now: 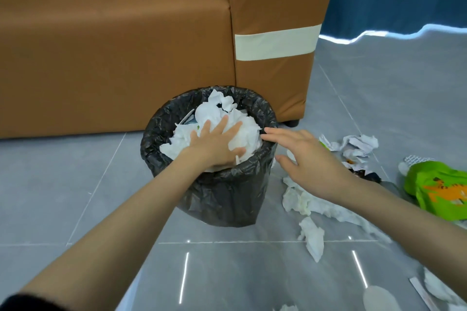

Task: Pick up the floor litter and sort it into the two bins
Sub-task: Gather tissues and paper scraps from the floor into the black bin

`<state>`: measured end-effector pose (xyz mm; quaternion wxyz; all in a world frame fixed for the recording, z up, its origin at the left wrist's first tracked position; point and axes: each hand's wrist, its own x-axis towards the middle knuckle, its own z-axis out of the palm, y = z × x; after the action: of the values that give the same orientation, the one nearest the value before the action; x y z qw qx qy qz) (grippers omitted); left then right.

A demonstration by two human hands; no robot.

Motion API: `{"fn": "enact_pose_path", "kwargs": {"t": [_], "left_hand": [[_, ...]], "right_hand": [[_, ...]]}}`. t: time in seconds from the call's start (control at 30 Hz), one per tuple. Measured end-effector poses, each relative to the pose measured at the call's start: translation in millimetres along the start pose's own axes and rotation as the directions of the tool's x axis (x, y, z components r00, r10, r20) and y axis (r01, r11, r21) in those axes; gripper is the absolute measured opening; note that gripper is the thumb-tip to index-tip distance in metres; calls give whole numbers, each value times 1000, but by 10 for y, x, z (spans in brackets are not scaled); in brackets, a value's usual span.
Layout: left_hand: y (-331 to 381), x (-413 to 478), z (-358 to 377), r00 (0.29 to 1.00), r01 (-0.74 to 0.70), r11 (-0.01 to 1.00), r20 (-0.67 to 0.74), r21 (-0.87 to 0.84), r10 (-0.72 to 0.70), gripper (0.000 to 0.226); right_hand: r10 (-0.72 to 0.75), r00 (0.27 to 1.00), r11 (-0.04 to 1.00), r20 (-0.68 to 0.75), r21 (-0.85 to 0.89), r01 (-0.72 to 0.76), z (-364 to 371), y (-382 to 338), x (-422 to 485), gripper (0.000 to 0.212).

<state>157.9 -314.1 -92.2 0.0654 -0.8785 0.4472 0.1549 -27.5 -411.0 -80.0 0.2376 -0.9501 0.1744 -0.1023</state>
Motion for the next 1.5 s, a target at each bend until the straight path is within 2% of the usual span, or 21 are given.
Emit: {"fn": "enact_pose_path", "kwargs": {"t": [0.1, 0.3, 0.37, 0.53, 0.67, 0.8, 0.93, 1.03, 1.13, 1.27, 1.4, 1.5], "left_hand": [[-54, 129, 57, 994, 17, 1000, 106, 6, -17, 69], [-56, 348, 180, 968, 27, 992, 244, 123, -57, 66], [-82, 415, 210, 962, 45, 990, 262, 132, -79, 65], [-1, 385, 168, 952, -27, 974, 304, 223, -43, 60], [64, 295, 128, 965, -31, 979, 262, 201, -23, 58], [69, 196, 104, 988, -10, 998, 155, 64, 0, 62], [136, 122, 53, 999, -35, 989, -24, -141, 32, 73], [194, 70, -6, 973, -143, 923, -220, -357, 65, 80], [379, -125, -97, 916, -195, 846, -400, -496, -23, 65], [752, -461, -160, 834, -234, 864, -549, -445, -57, 52], [1076, -630, -91, 754, -351, 882, -654, -314, 68, 48], [1318, -697, 56, 707, -477, 838, -683, -264, 187, 46]], "right_hand": [[-44, 999, 997, -25, -66, 43, 12, 9, -35, 50], [-73, 997, 993, -40, -94, 69, 56, 5, -56, 53], [-70, 997, 993, -36, -97, 66, 59, 7, -52, 53], [-49, 999, 997, -22, -68, 47, 74, -2, -77, 57], [-23, 999, 1000, 29, -4, 23, 81, 4, -92, 63], [-11, 998, 998, 56, 64, 8, 52, 6, -167, 64], [23, 1000, 995, 3, 95, -23, 28, 37, -300, 63], [103, 992, 985, -78, 144, -91, 6, 142, -385, 57], [190, 973, 965, -128, 208, -161, -15, 274, -495, 51], [273, 945, 944, -182, 239, -226, -56, 433, -728, 47], [346, 916, 919, -202, 271, -287, -74, 581, -937, 42], [449, 871, 873, -199, 306, -380, -40, 739, -1109, 40]]}}
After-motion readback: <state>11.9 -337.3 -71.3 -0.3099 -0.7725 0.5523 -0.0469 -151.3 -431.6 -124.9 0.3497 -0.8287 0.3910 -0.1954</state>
